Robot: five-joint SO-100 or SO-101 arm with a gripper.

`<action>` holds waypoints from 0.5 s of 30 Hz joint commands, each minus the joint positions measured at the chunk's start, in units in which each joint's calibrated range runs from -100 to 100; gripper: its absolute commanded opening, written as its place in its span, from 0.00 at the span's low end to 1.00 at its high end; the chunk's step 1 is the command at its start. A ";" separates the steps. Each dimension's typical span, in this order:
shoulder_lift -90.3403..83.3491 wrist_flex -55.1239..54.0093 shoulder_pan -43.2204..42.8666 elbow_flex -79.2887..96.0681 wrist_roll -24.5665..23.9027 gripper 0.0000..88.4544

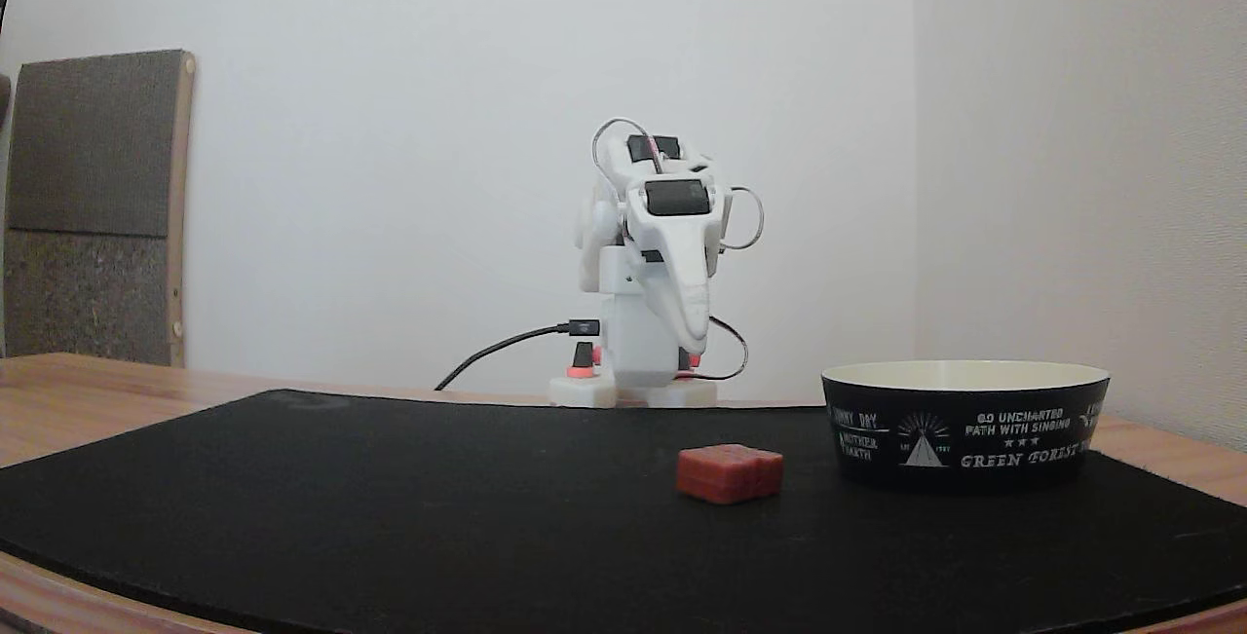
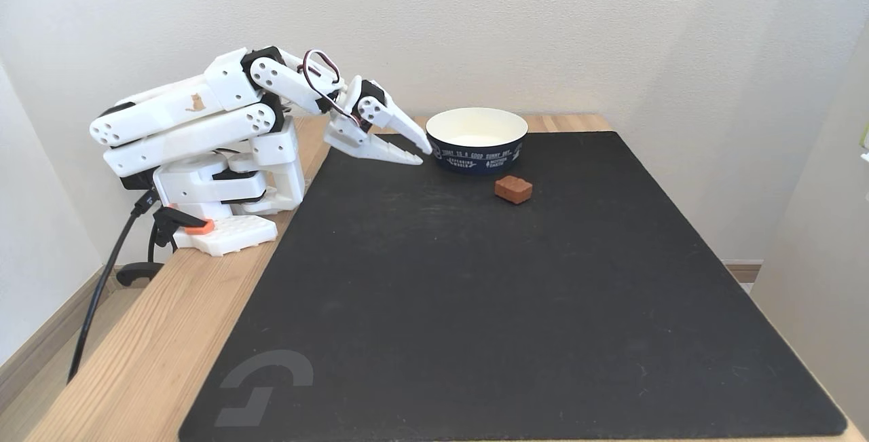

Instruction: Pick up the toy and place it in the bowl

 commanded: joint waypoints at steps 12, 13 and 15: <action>5.34 -0.06 0.79 -2.55 0.18 0.45; 8.76 -0.99 1.04 -4.54 0.18 0.45; 21.84 -5.39 3.88 -13.19 3.10 0.45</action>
